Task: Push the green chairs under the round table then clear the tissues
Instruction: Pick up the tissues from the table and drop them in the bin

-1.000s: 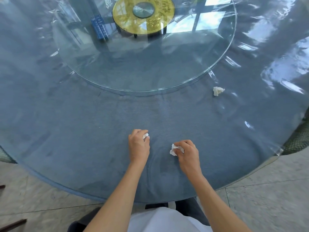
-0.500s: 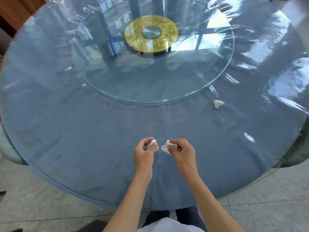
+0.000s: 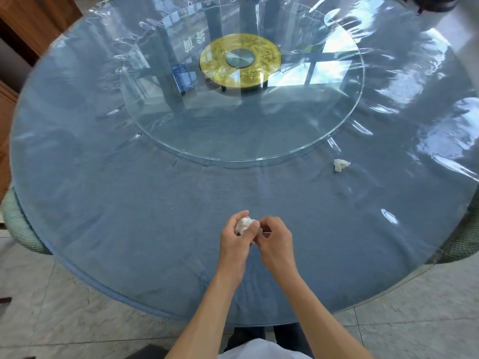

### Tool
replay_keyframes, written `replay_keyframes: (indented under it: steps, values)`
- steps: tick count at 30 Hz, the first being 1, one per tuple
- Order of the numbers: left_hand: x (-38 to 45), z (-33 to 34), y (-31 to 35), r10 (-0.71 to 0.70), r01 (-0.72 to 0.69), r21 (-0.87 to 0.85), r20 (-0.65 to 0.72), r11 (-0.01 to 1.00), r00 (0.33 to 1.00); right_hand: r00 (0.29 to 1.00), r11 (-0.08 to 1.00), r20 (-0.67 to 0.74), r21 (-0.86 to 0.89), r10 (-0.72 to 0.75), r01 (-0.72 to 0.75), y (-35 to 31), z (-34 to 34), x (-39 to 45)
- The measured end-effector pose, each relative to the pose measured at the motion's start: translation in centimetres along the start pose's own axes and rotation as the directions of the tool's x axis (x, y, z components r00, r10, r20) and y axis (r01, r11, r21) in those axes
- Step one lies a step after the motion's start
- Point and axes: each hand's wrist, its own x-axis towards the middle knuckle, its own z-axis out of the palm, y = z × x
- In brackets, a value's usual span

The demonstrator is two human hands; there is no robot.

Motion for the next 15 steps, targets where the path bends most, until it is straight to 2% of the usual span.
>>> replay_keyframes:
  steps: [8, 15]
  values:
    - [0.3, -0.1, -0.4, 0.003, -0.001, 0.051, -0.044, 0.999, 0.999, 0.997, 0.999, 0.065, 0.011, -0.032, 0.032, 0.4, 0.0, -0.2]
    - [0.6, 0.1, -0.3, 0.09, -0.075, 0.193, -0.07, 0.978, 0.993, 0.998, 0.999, 0.058, 0.032, -0.025, 0.023, 0.8, -1.4, -0.3]
